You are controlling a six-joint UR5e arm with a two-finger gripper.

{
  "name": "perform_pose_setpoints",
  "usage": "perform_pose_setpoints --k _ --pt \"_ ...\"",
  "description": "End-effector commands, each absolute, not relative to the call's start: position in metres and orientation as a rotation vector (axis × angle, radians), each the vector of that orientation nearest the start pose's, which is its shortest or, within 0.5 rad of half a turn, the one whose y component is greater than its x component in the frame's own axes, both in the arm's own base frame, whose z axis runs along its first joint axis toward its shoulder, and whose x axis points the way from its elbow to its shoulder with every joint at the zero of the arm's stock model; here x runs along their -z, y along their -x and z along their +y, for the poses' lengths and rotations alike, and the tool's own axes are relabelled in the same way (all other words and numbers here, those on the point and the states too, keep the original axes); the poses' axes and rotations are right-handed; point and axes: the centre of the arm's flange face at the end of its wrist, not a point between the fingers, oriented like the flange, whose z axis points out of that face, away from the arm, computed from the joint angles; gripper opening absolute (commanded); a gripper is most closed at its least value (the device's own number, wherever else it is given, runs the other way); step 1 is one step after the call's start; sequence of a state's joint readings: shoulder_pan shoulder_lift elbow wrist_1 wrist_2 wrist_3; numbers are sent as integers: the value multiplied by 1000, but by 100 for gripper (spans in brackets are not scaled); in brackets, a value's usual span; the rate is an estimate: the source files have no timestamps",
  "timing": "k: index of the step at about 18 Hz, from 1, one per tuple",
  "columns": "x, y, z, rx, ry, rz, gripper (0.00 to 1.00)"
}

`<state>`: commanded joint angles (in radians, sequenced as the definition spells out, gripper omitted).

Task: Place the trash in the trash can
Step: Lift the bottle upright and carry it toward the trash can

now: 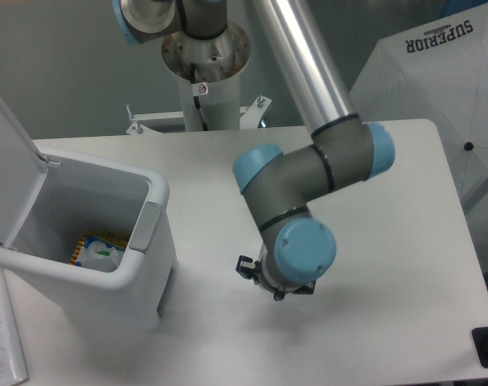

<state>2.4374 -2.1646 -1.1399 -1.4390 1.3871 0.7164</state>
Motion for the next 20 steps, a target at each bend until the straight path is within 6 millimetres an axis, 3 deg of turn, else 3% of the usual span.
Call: perform_pose_setpoints --k 3,11,20 --pt "-395 455 588 208 2807 -231 0" --pt "-479 448 604 57 2417 -258 0" --pt "-606 388 581 105 2141 -54 0"
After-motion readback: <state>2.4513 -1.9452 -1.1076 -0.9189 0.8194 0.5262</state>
